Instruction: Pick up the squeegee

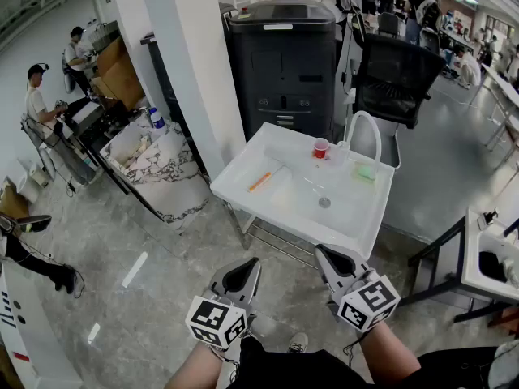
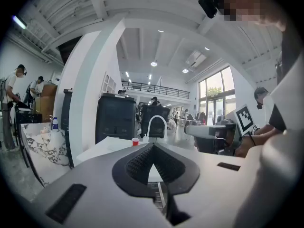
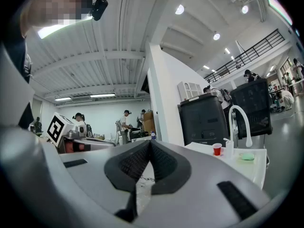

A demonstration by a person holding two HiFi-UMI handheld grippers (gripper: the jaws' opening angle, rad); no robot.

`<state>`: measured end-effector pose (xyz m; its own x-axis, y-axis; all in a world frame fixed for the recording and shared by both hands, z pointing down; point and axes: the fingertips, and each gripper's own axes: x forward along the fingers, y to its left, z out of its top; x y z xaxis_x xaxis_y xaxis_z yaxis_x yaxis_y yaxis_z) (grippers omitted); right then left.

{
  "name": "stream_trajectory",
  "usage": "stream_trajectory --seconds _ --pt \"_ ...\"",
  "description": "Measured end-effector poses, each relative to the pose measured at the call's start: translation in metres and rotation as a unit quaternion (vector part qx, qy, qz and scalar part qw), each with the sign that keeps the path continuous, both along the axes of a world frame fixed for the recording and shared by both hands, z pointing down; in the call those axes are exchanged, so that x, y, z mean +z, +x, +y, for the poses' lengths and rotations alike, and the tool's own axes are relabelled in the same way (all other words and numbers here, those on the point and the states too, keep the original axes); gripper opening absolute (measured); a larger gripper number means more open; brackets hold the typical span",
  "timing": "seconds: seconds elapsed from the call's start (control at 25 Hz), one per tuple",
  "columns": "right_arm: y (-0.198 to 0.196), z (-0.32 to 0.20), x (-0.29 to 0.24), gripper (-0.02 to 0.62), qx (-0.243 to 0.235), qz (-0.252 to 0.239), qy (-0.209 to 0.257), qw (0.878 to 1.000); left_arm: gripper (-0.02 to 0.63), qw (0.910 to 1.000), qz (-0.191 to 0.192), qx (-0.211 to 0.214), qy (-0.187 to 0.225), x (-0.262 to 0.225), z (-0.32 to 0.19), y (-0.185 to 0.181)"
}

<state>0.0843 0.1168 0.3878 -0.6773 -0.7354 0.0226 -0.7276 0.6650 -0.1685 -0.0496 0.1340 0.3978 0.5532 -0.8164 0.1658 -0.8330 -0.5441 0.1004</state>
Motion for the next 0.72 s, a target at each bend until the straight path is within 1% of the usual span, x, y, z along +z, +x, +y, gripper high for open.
stream_trajectory --seconds 0.16,0.36,0.52,0.72 --pt "0.0 0.002 0.004 0.017 -0.003 0.005 -0.005 1.0 0.017 1.0 0.003 -0.002 -0.007 0.004 0.002 -0.002" --pt "-0.005 0.001 0.003 0.017 -0.004 -0.01 -0.01 1.0 0.017 0.9999 0.009 -0.005 -0.007 0.002 -0.001 -0.008" --pt "-0.013 -0.003 0.005 0.017 -0.007 -0.01 -0.013 1.0 0.017 1.0 0.007 -0.002 -0.007 0.003 -0.002 -0.01" --pt "-0.029 -0.012 0.003 0.017 -0.006 -0.009 -0.015 1.0 0.017 0.9999 0.006 -0.004 -0.007 0.0 -0.008 -0.028"
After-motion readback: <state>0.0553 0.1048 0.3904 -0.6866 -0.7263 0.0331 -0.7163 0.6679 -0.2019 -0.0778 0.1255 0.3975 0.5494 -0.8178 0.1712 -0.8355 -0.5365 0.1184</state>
